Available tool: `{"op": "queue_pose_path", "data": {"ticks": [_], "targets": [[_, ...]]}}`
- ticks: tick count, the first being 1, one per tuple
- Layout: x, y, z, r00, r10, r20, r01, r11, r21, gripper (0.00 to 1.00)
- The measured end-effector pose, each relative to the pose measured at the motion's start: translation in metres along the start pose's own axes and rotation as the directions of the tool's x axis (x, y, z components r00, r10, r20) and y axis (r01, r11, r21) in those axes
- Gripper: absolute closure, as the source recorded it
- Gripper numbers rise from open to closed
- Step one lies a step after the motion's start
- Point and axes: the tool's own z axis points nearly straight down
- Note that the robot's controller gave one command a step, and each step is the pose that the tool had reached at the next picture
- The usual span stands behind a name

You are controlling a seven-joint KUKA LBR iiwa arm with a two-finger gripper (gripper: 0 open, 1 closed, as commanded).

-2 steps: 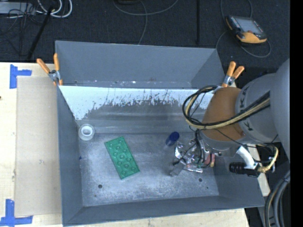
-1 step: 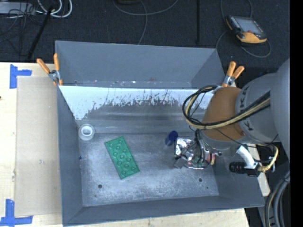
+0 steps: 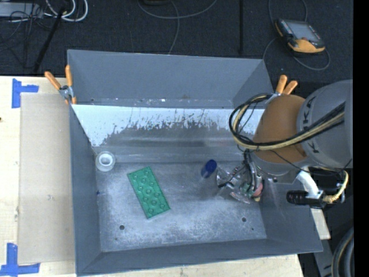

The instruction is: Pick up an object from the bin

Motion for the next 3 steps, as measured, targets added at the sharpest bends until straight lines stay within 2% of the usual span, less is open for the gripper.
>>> {"op": "queue_pose_path", "data": {"ticks": [1,3], "targets": [[-0.001,0.001,-0.043,1.0,-0.004,0.001,0.004,1.0,0.0,1.0],[-0.002,0.001,-0.056,1.0,-0.012,-0.001,0.012,1.0,0.002,1.0]]}}
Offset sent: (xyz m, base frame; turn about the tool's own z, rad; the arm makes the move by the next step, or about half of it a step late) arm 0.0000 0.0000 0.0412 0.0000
